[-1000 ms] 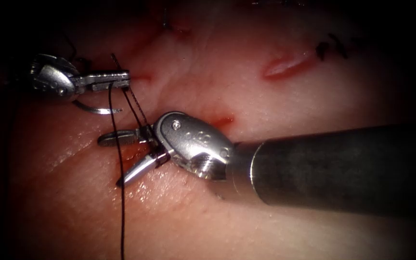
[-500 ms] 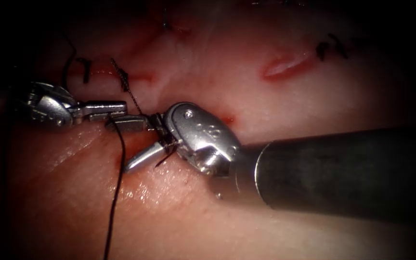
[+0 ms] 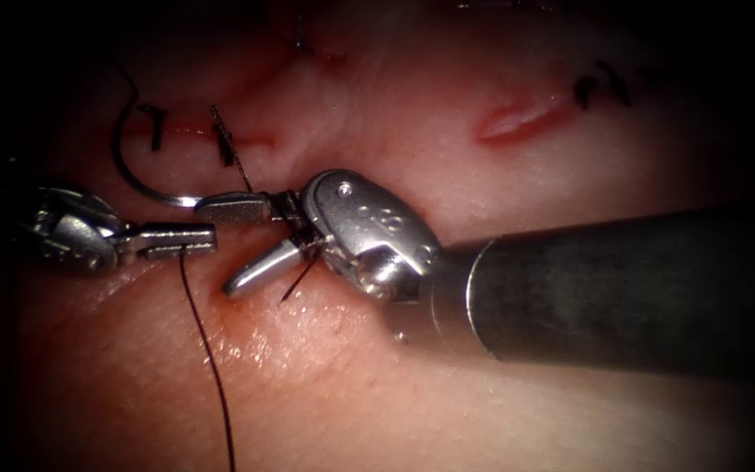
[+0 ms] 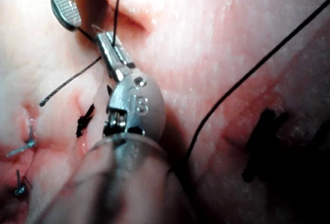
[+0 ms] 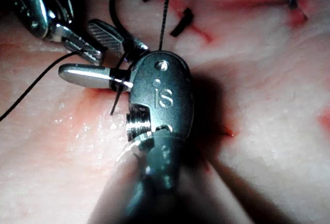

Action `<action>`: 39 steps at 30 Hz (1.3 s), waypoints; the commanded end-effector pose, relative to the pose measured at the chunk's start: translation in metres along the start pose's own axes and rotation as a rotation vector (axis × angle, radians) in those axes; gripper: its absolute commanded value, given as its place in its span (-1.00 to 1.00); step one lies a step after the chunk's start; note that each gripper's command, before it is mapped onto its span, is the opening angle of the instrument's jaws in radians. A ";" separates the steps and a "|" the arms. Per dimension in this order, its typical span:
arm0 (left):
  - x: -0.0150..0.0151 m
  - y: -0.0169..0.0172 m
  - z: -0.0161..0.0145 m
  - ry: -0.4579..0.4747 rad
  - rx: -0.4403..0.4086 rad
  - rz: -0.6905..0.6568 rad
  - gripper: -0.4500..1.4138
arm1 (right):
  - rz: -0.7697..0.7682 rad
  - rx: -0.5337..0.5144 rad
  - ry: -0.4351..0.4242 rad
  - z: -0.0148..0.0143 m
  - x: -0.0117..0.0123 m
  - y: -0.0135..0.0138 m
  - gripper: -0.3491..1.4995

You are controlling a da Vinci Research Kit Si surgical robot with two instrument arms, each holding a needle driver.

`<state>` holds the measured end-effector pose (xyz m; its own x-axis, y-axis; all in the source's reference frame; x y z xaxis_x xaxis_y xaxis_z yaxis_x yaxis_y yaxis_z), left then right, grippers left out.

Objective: Wound Closure

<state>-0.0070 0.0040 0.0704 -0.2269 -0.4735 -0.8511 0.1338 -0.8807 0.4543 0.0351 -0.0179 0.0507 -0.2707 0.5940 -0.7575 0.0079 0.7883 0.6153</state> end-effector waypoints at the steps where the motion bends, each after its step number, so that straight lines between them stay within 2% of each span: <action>1: -0.0006 0.0004 0.0008 -0.005 0.005 0.006 -1.00 | 0.008 -0.030 0.005 0.0008 -0.0003 0.0007 0.31; 9: 0.0002 0.0019 0.0018 -0.062 0.004 0.010 -1.00 | 0.030 -0.196 -0.015 0.0006 0.0001 0.0014 0.31; 18: 0.0034 0.0033 0.0030 -0.114 0.004 -0.014 -1.00 | 0.041 -0.407 -0.035 0.0001 0.0008 0.0023 0.31; 22: 0.0052 0.0023 0.0033 -0.144 0.014 -0.043 -1.00 | 0.048 -0.488 -0.076 0.0004 0.0007 0.0024 0.29; 25: 0.0058 0.0016 0.0034 -0.167 0.022 -0.052 -1.00 | 0.077 -0.522 -0.072 0.0005 0.0007 0.0024 0.23; 27: 0.0062 0.0012 0.0035 -0.199 0.035 -0.081 -1.00 | 0.109 -0.576 -0.059 0.0006 0.0007 0.0026 0.07; 28: 0.0065 0.0011 0.0037 -0.252 0.061 -0.139 -1.00 | 0.102 -0.616 -0.064 0.0006 0.0008 0.0027 0.03; 31: 0.0068 0.0015 0.0041 -0.336 0.113 -0.253 -1.00 | 0.109 -0.689 -0.082 0.0008 0.0011 0.0030 0.07; 35: 0.0068 0.0015 0.0044 -0.368 0.139 -0.317 -1.00 | 0.108 -0.726 -0.093 0.0008 0.0015 0.0033 0.14; 39: 0.0064 0.0008 0.0047 -0.374 0.144 -0.338 -1.00 | 0.106 -0.763 -0.104 0.0009 0.0016 0.0035 0.13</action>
<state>-0.0124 0.0004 0.0660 -0.5651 -0.1078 -0.8180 -0.1347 -0.9661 0.2204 0.0345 -0.0144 0.0511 -0.2098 0.7050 -0.6774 -0.6531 0.4146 0.6337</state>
